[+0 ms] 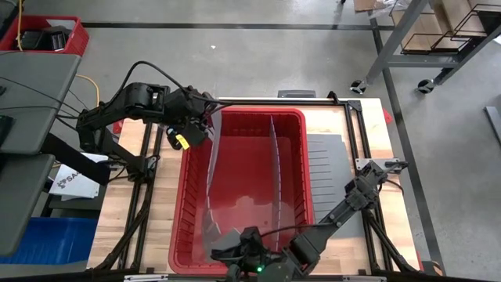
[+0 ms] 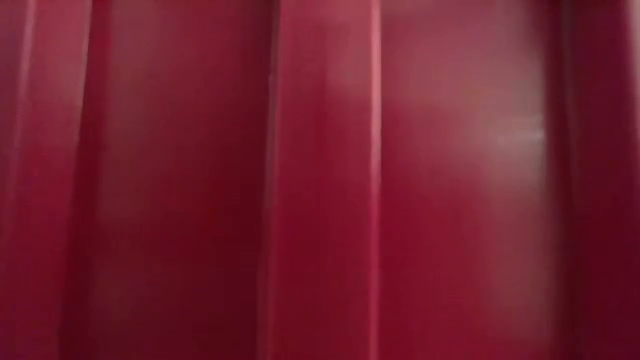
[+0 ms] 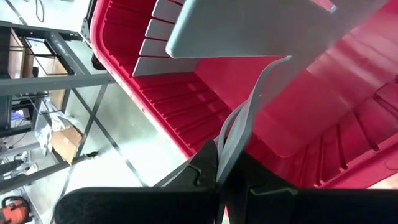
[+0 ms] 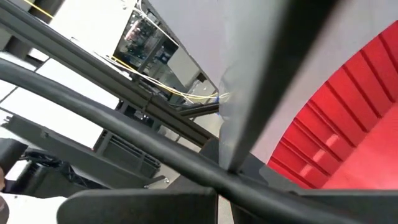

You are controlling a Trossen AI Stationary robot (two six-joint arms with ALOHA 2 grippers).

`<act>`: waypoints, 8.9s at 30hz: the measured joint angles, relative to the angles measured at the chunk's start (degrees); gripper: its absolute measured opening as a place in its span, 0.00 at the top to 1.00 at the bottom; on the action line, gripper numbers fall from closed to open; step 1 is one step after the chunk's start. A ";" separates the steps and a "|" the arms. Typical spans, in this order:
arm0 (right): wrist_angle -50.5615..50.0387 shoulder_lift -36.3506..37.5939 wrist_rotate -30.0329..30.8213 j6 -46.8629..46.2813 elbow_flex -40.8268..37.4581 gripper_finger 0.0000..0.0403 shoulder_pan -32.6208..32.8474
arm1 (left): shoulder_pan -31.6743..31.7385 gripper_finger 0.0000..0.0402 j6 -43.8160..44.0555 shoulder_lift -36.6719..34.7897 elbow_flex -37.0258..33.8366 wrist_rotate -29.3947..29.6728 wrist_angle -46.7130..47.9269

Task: Sort blocks
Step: Assemble the bin divider into the red bin

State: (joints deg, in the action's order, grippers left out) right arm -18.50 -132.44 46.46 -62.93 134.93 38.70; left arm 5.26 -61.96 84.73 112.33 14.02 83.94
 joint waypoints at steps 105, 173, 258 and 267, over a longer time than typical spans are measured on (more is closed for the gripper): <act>-5.68 -2.01 -6.37 -2.87 -2.60 1.00 1.90 | -12.46 0.73 38.92 -1.49 16.41 5.38 5.79; -32.13 4.00 -8.94 -1.08 0.04 1.00 4.58 | -16.66 1.00 182.76 -35.08 -58.83 28.17 5.30; -34.98 4.08 -20.56 -7.76 0.04 0.94 3.16 | 31.67 0.54 55.38 -17.72 -30.45 -37.19 -37.44; -42.10 4.28 -25.79 -6.44 0.07 0.60 2.59 | 28.08 0.54 62.38 -25.12 -30.45 -34.58 -35.50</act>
State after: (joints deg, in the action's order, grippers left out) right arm -60.60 -128.16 20.66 -69.36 135.00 41.30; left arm 33.34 0.42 59.61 81.89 -20.55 48.45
